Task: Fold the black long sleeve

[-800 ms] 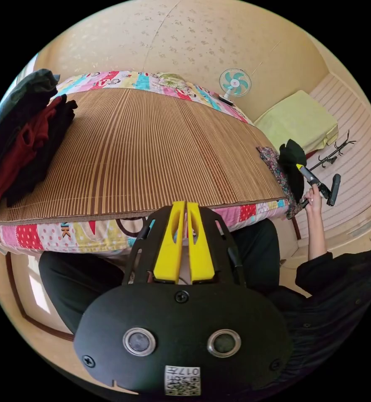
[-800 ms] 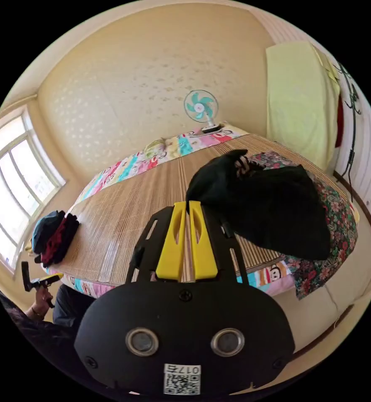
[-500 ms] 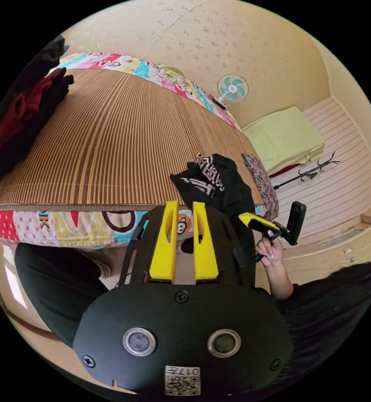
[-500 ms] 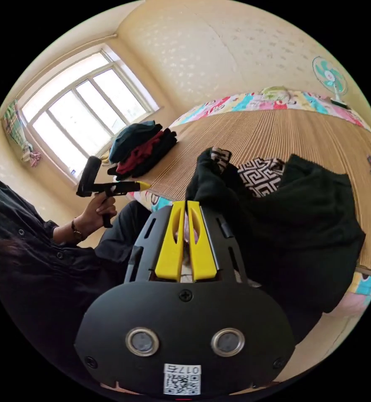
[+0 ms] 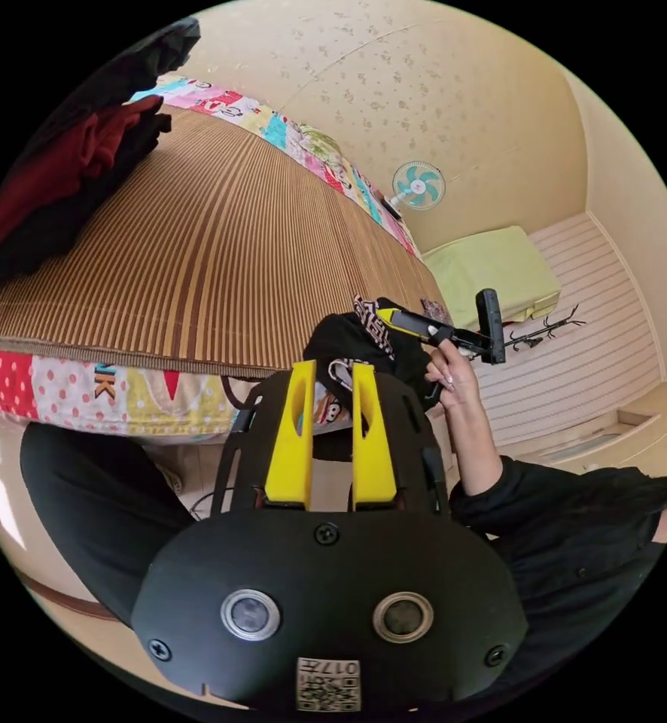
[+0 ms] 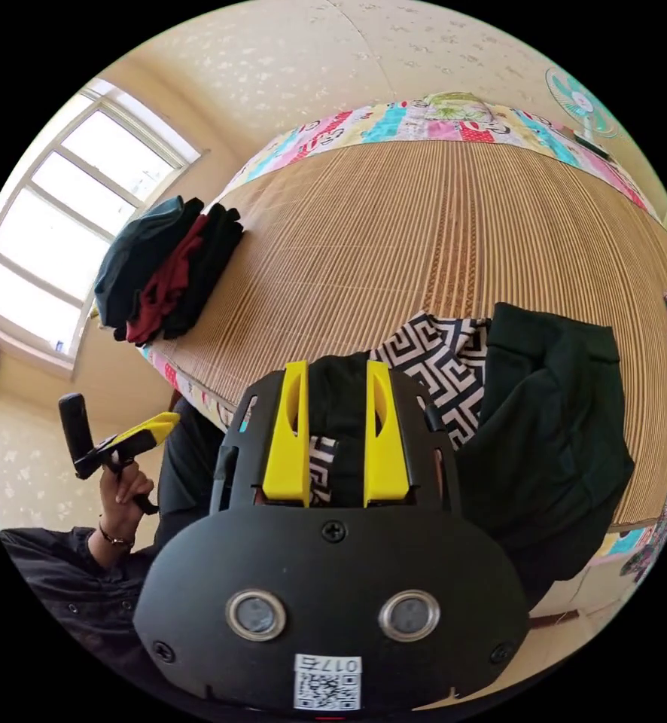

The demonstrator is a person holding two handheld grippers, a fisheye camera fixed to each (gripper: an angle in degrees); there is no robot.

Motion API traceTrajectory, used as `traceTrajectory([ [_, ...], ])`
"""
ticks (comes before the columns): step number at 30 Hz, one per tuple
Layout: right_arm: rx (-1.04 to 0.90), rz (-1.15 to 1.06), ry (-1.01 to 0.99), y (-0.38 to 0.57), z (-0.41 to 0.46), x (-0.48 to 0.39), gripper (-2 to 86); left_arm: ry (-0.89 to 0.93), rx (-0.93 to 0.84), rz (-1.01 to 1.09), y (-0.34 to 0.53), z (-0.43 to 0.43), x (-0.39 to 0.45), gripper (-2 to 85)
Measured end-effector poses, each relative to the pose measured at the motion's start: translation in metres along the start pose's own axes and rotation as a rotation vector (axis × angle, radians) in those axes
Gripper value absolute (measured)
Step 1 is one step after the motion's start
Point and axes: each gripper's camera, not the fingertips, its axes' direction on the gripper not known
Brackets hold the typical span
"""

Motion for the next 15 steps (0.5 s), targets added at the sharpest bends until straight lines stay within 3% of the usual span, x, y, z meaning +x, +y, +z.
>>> traceTrajectory([
  [3,0.027,0.049,0.002,0.002,-0.011,0.023,10.1,0.04,-0.142,0.065,-0.047,0.033,-0.005,9.4],
  [7,0.113,0.097,0.244,0.024,-0.042,0.047,9.3,-0.042,-0.266,0.168,-0.102,0.092,-0.004,9.6],
  [10,-0.001,0.138,0.376,0.036,-0.035,0.077,6.8,-0.117,-0.356,0.22,-0.125,0.148,-0.009,8.8],
  [12,-0.104,0.102,0.393,0.049,-0.028,0.087,3.5,-0.126,-0.344,0.214,-0.126,0.164,-0.014,4.0],
  [15,-0.007,0.106,0.313,0.088,-0.069,0.087,2.0,-0.054,-0.382,0.149,-0.119,0.167,-0.022,0.2],
])
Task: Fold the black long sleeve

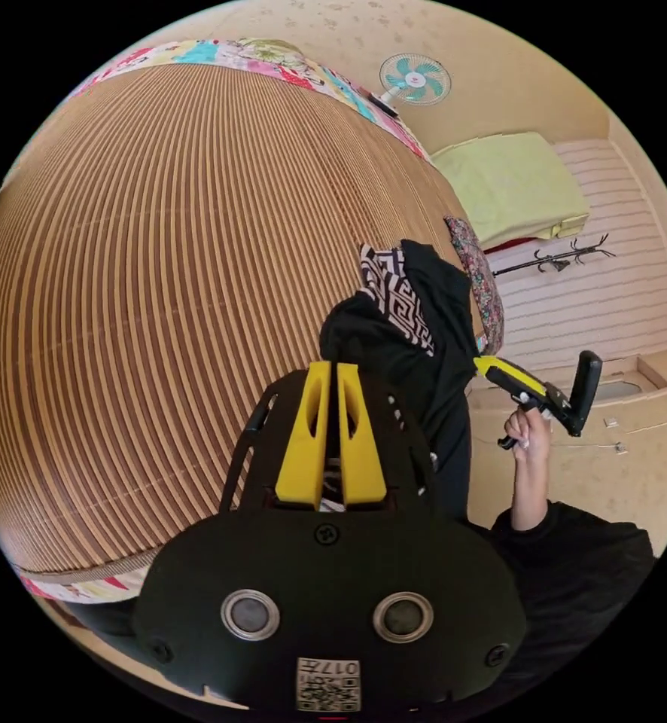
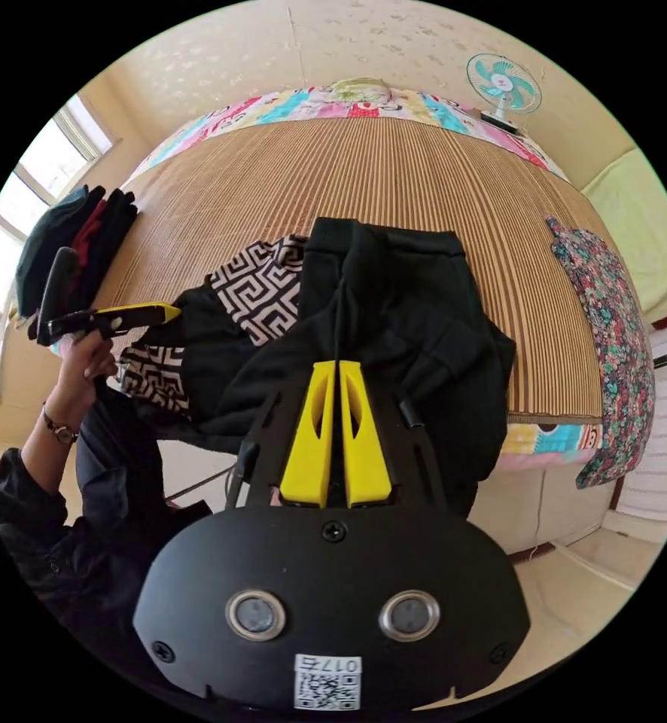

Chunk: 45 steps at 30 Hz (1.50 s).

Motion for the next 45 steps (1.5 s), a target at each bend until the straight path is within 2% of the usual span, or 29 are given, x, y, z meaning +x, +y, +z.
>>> traceTrajectory([
  [1,0.058,0.02,-0.06,0.019,-0.024,0.009,1.6,0.035,0.002,-0.016,0.003,-0.001,-0.002,0.0],
  [2,0.088,0.026,-0.095,0.028,-0.036,0.013,1.5,0.145,0.077,-0.053,0.011,-0.011,-0.01,-0.4],
  [3,0.136,0.005,-0.171,0.047,-0.058,0.02,1.3,0.313,0.214,-0.085,0.023,-0.031,-0.02,-0.6],
  [5,0.152,-0.102,-0.304,0.068,-0.084,0.025,1.3,0.503,0.375,-0.119,0.037,-0.062,-0.032,-0.8],
  [7,0.132,-0.434,-0.593,0.091,-0.115,0.018,1.2,0.585,0.471,-0.044,0.039,-0.092,-0.025,-0.9],
  [11,0.132,-0.824,-0.906,0.112,-0.149,0.007,1.5,0.852,0.597,0.389,0.022,-0.17,0.032,-0.9],
  [12,0.141,-0.905,-0.98,0.114,-0.159,0.01,1.8,0.91,0.598,0.531,0.018,-0.195,0.053,-0.9],
  [14,0.225,-0.922,-1.018,0.112,-0.173,0.024,2.4,0.976,0.515,0.697,0.01,-0.228,0.085,-0.9],
  [16,0.365,-0.818,-0.975,0.1,-0.184,0.052,4.0,0.983,0.473,0.84,0.013,-0.261,0.117,-0.9],
  [19,0.432,-0.586,-0.874,0.07,-0.179,0.081,8.7,0.868,0.42,0.996,0.032,-0.307,0.171,-0.9],
  [22,0.474,-0.477,-1.01,0.037,-0.171,0.099,10.7,0.746,0.36,1.079,0.053,-0.335,0.217,-1.0],
  [25,0.526,-0.448,-1.204,0.011,-0.168,0.108,10.2,0.75,0.303,1.107,0.066,-0.352,0.24,-1.0],
  [28,0.505,-0.463,-1.301,-0.006,-0.169,0.107,9.9,0.882,0.205,1.077,0.059,-0.359,0.238,-0.9],
  [30,0.461,-0.498,-1.285,-0.011,-0.173,0.1,9.9,1.047,0.125,0.983,0.044,-0.359,0.219,-0.9],
  [33,0.405,-0.539,-1.202,-0.01,-0.178,0.085,10.3,1.16,0.01,0.875,0.032,-0.346,0.207,-0.9],
  [37,0.337,-0.566,-1.163,-0.006,-0.178,0.074,11.7,1.089,-0.031,0.911,0.041,-0.336,0.223,-1.0],
  [41,0.352,-0.531,-1.192,-0.001,-0.178,0.085,13.3,1.006,-0.102,0.99,0.058,-0.328,0.257,-1.0],
  [45,0.292,-0.532,-1.184,0.007,-0.171,0.089,15.1,0.989,-0.09,1.033,0.071,-0.341,0.276,-1.0],
])
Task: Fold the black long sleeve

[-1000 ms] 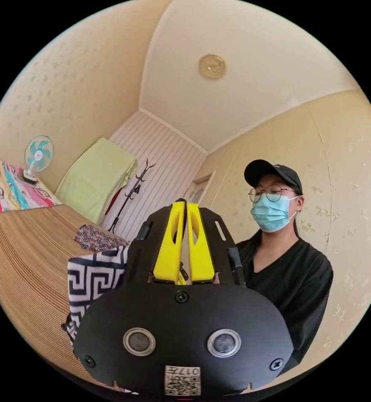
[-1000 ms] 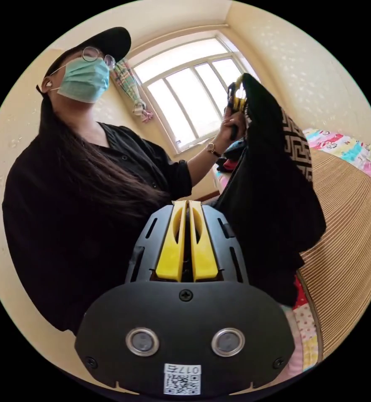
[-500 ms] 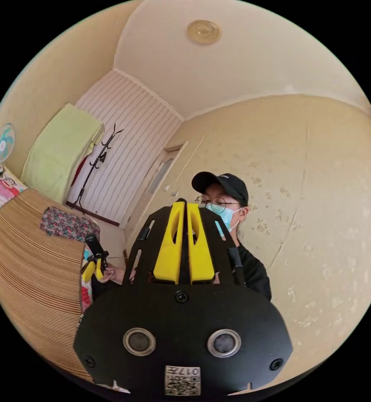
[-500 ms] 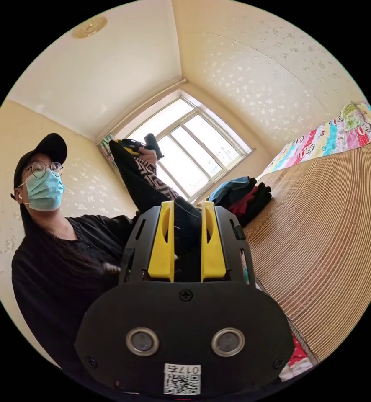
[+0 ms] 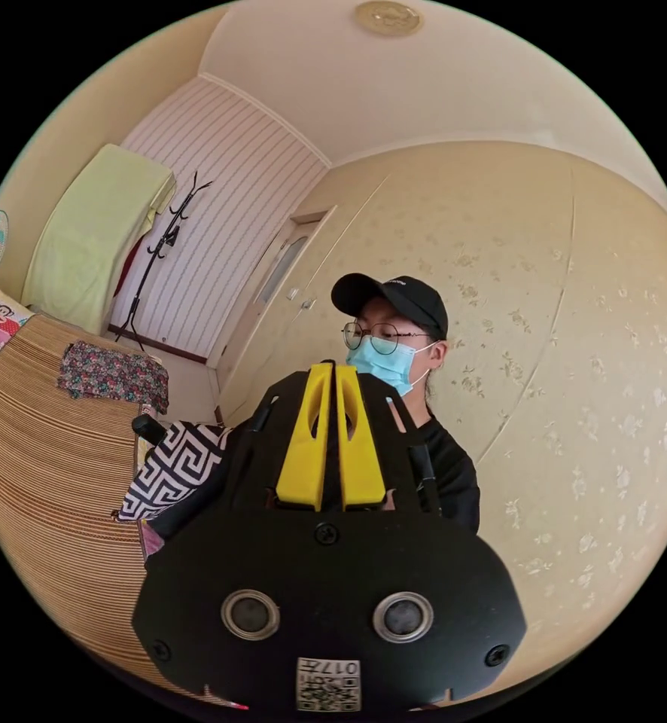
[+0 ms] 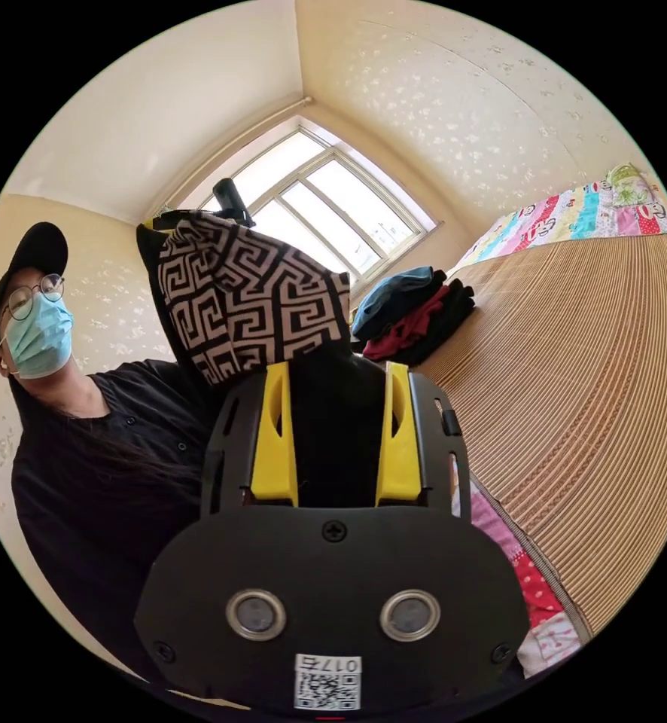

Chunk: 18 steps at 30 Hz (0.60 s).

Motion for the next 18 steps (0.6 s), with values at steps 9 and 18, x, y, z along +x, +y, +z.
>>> traceTrajectory([
  [9,0.238,-0.058,0.171,0.005,-0.045,-0.055,2.6,-0.152,0.081,0.001,0.01,-0.028,0.063,-1.0],
  [18,0.582,-0.584,0.421,0.0,-0.158,-0.292,2.1,-1.052,0.397,0.196,0.086,-0.02,0.256,-1.0],
])
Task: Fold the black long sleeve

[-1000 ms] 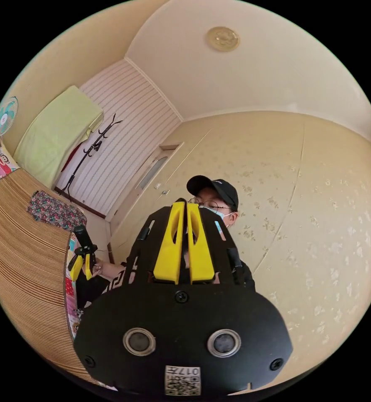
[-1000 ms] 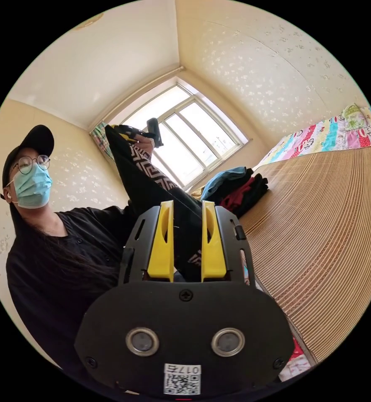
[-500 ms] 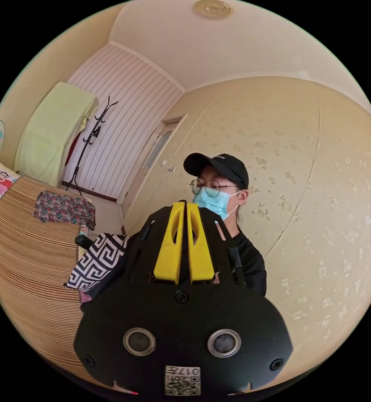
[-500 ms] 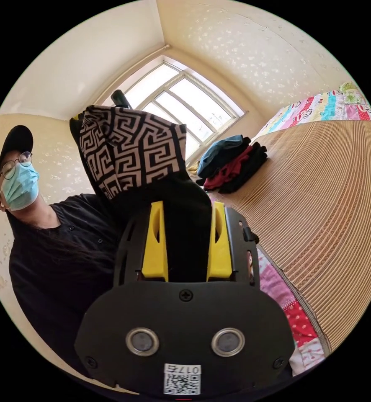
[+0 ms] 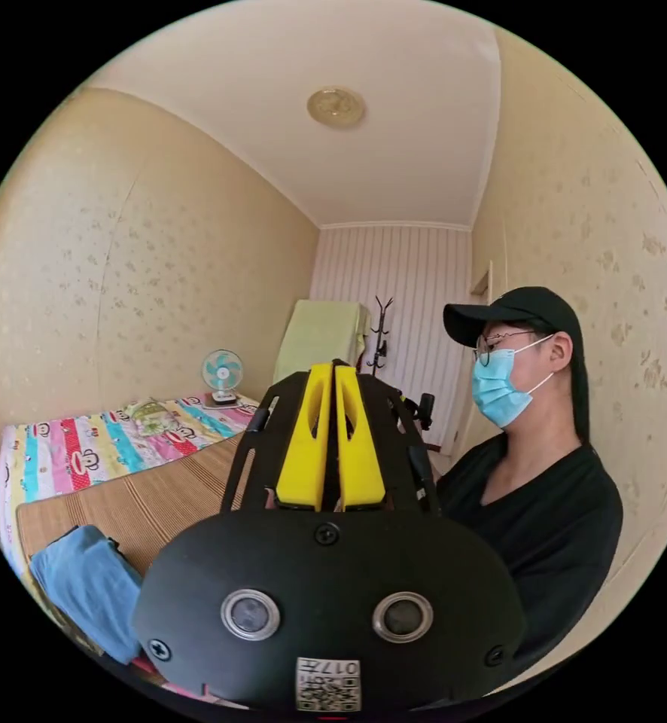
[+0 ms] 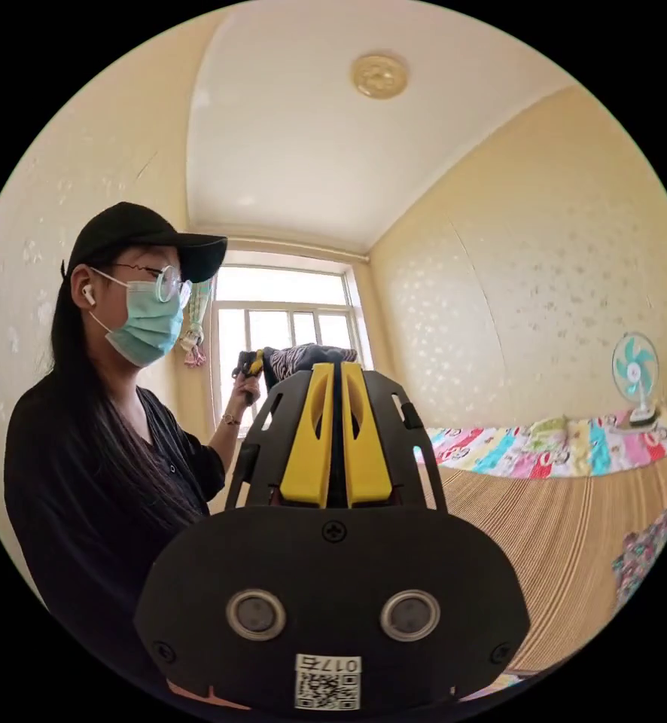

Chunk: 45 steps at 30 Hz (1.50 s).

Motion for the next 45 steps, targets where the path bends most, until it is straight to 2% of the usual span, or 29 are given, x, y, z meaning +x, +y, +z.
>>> traceTrajectory([
  [2,-0.001,-0.076,0.076,-0.03,0.001,-0.018,2.2,-0.102,0.006,-0.019,-0.003,-0.001,0.015,-1.0],
  [4,-0.069,-0.135,0.281,-0.066,0.024,-0.026,2.2,-0.114,0.01,-0.04,-0.007,0.008,0.015,-1.0],
  [7,-0.199,-0.145,0.442,-0.093,0.073,0.009,2.3,-0.235,-0.019,-0.135,-0.016,0.035,-0.024,-1.0],
  [8,-0.232,-0.142,0.46,-0.096,0.086,0.021,2.4,-0.314,-0.072,-0.156,-0.021,0.054,-0.049,-1.0],
  [11,-0.495,-0.095,0.513,-0.087,0.17,0.115,2.7,-0.517,-0.315,-0.241,-0.017,0.134,-0.144,-0.9],
  [12,-0.616,-0.04,0.522,-0.071,0.21,0.166,3.0,-0.56,-0.412,-0.277,-0.005,0.17,-0.192,-0.8],
  [14,-0.744,0.078,0.529,-0.034,0.268,0.251,3.5,-0.613,-0.488,-0.323,0.024,0.22,-0.268,-0.4],
  [16,-0.899,0.216,0.627,0.035,0.329,0.336,4.8,-0.635,-0.523,-0.39,0.062,0.255,-0.33,-0.1],
  [18,-0.906,0.323,0.683,0.079,0.354,0.352,5.7,-0.734,-0.538,-0.512,0.116,0.275,-0.365,1.0],
  [19,-0.869,0.271,0.611,0.104,0.363,0.335,5.7,-0.743,-0.527,-0.528,0.13,0.278,-0.365,2.0],
  [21,-0.901,0.225,0.564,0.15,0.372,0.307,5.2,-0.645,-0.53,-0.494,0.181,0.297,-0.346,4.7],
  [25,-1.048,0.303,0.498,0.276,0.358,0.241,6.5,-0.45,-0.666,-0.525,0.262,0.338,-0.3,5.0],
  [29,-1.213,0.47,0.626,0.361,0.323,0.204,5.8,-0.279,-1.02,-0.655,0.353,0.386,-0.256,2.7],
  [30,-1.106,0.491,0.627,0.362,0.301,0.186,5.2,-0.242,-0.973,-0.647,0.362,0.38,-0.238,1.7],
  [35,-1.1,0.696,0.467,0.356,0.237,0.146,3.6,-0.261,-1.015,-0.725,0.368,0.342,-0.2,0.0],
  [36,-1.007,0.718,0.481,0.343,0.211,0.141,4.2,-0.288,-1.013,-0.757,0.367,0.331,-0.195,-0.2],
  [37,-0.872,0.728,0.554,0.326,0.179,0.139,5.6,-0.298,-0.999,-0.772,0.366,0.324,-0.193,-0.3],
  [38,-0.811,0.724,0.606,0.318,0.163,0.138,6.5,-0.304,-0.954,-0.798,0.362,0.313,-0.188,-0.6],
  [40,-0.734,0.71,0.855,0.306,0.118,0.149,10.2,-0.313,-0.881,-0.804,0.357,0.298,-0.181,-0.7],
  [41,-0.749,0.712,0.88,0.308,0.113,0.155,10.3,-0.329,-0.862,-0.8,0.355,0.293,-0.178,-0.8],
  [43,-0.983,0.767,0.797,0.34,0.116,0.191,8.2,-0.364,-0.876,-0.813,0.356,0.29,-0.176,-0.8],
  [45,-1.125,0.776,0.802,0.354,0.116,0.203,5.7,-0.365,-0.874,-0.845,0.354,0.287,-0.175,-0.8],
])
